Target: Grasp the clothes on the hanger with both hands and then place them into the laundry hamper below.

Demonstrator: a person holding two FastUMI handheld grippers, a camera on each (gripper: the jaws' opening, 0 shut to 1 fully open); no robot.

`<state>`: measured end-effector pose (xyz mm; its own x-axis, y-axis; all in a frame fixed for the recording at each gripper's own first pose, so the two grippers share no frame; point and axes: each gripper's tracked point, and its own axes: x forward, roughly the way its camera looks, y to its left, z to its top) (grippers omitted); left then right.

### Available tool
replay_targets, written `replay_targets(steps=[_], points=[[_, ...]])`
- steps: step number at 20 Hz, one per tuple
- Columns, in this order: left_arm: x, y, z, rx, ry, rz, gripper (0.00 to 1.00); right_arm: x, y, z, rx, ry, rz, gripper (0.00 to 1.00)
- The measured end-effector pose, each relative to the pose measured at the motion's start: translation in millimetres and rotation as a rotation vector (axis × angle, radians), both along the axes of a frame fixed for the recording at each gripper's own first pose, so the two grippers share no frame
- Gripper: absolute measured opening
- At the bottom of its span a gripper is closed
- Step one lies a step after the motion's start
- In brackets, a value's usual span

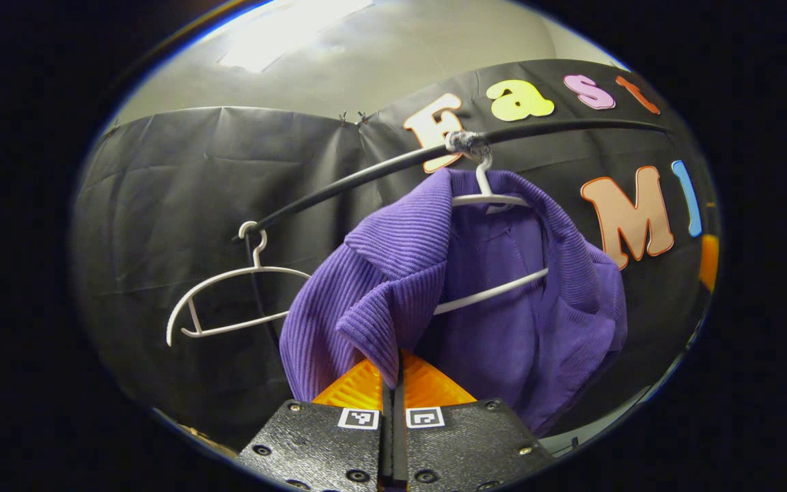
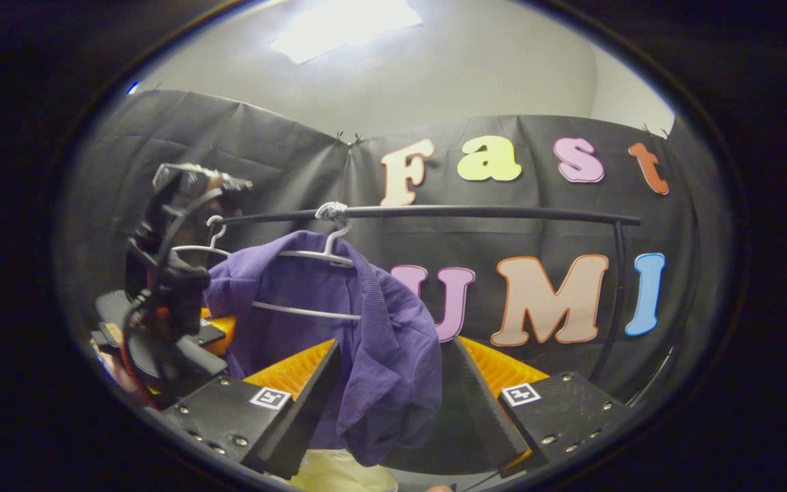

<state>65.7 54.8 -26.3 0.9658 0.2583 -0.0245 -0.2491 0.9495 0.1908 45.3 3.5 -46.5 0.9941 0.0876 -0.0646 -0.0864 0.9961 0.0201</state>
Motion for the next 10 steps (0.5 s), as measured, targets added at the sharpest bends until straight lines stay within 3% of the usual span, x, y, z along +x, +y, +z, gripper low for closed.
replay_targets(steps=[10], points=[[-32,18,58,-0.042,-0.080,0.014,0.00,55,32,-38,-0.004,0.044,0.071,0.94]])
